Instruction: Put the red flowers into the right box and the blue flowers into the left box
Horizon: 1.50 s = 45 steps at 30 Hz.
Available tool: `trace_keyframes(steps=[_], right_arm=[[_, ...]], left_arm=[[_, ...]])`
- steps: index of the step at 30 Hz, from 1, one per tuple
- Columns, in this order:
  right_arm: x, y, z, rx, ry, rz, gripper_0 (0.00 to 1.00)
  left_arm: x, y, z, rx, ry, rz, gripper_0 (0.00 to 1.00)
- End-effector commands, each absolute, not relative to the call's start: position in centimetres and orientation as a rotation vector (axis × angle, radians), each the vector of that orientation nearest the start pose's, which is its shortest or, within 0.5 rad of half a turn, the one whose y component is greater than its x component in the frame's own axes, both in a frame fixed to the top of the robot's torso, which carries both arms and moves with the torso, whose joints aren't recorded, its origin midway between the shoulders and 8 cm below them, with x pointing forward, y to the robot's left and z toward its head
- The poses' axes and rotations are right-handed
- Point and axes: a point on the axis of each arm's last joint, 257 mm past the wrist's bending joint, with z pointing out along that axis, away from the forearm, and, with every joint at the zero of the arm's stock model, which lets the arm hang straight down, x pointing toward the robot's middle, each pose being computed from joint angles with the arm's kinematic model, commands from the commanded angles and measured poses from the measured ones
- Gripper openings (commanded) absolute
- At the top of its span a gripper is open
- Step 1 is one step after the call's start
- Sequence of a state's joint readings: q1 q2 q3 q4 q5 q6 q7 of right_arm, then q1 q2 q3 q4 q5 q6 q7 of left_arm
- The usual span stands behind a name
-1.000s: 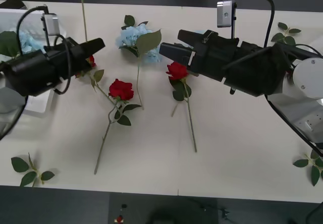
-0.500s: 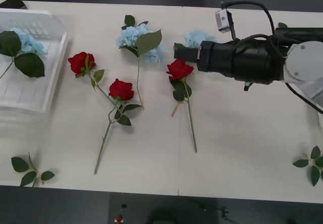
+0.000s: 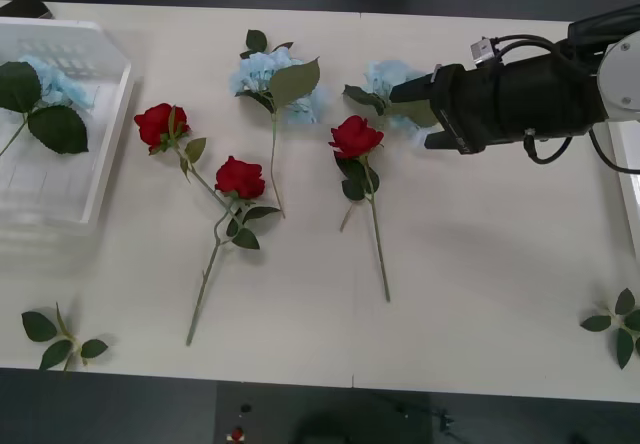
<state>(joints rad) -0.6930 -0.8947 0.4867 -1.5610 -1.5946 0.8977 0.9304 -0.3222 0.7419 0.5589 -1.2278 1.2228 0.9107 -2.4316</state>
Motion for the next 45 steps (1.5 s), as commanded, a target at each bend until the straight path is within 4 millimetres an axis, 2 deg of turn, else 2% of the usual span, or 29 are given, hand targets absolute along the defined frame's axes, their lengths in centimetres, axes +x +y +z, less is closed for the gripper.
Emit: trace_keyframes(steps=[1, 3, 7, 11, 14, 17, 20, 21, 23, 26, 27, 32, 35, 40, 45], right_arm=[[53.3, -11.9, -12.5, 0.382, 2.436, 1.145, 1.0], [53.6, -11.8, -12.8, 0.448, 2.44, 1.129, 1.0], [54.6, -10.9, -13.3, 0.517, 2.428, 1.083, 1.0], [56.3, -9.7, -13.7, 0.602, 2.391, 1.046, 1.0], [57.9, -8.8, -13.9, 0.651, 2.355, 1.021, 1.0], [59.4, -8.3, -14.4, 0.666, 2.334, 0.982, 1.0], [61.1, -8.1, -14.9, 0.683, 2.314, 0.933, 1.0], [61.8, -8.1, -15.3, 0.698, 2.311, 0.914, 1.0], [62.7, -8.0, -15.5, 0.716, 2.304, 0.891, 1.0], [64.3, -8.5, -15.8, 0.747, 2.289, 0.84, 1.0], [64.9, -8.8, -16.0, 0.757, 2.284, 0.813, 1.0], [66.5, -10.2, -17.0, 0.773, 2.273, 0.699, 1.0], [66.9, -10.7, -18.4, 0.763, 2.277, 0.627, 1.0], [66.9, -10.9, -21.3, 0.728, 2.29, 0.55, 1.0], [66.7, -10.7, -22.8, 0.716, 2.298, 0.527, 1.0]], left_arm=[[54.1, 56.0, -9.7, 0.109, 1.874, 0.04, 0.83], [53.8, 55.9, -9.9, 0.109, 1.873, 0.03, 0.94], [52.9, 54.6, -10.1, 0.138, 1.867, 0.003, 0.99], [51.4, 50.1, -10.1, 0.243, 1.879, -0.125, 0.99], [50.3, 45.9, -8.9, 0.346, 1.872, -0.235, 1.0], [49.9, 43.0, -7.9, 0.379, 1.881, -0.311, 1.0], [49.8, 39.7, -7.9, 0.413, 1.93, -0.358, 0.99], [50.0, 38.4, -8.3, 0.42, 1.958, -0.364, 0.99], [50.5, 37.4, -8.7, 0.405, 1.988, -0.362, 0.99], [51.4, 35.8, -10.5, 0.343, 2.054, -0.374, 0.99], [51.6, 35.1, -11.7, 0.304, 2.093, -0.39, 1.0], [53.5, 32.6, -15.0, 0.089, 2.191, -0.415, 0.99], [54.9, 31.4, -16.6, -0.045, 2.228, -0.389, 1.0], [55.7, 29.1, -18.6, -0.206, 2.255, -0.406, 0.99], [55.9, 26.6, -19.6, -0.218, 2.262, -0.434, 0.99]])
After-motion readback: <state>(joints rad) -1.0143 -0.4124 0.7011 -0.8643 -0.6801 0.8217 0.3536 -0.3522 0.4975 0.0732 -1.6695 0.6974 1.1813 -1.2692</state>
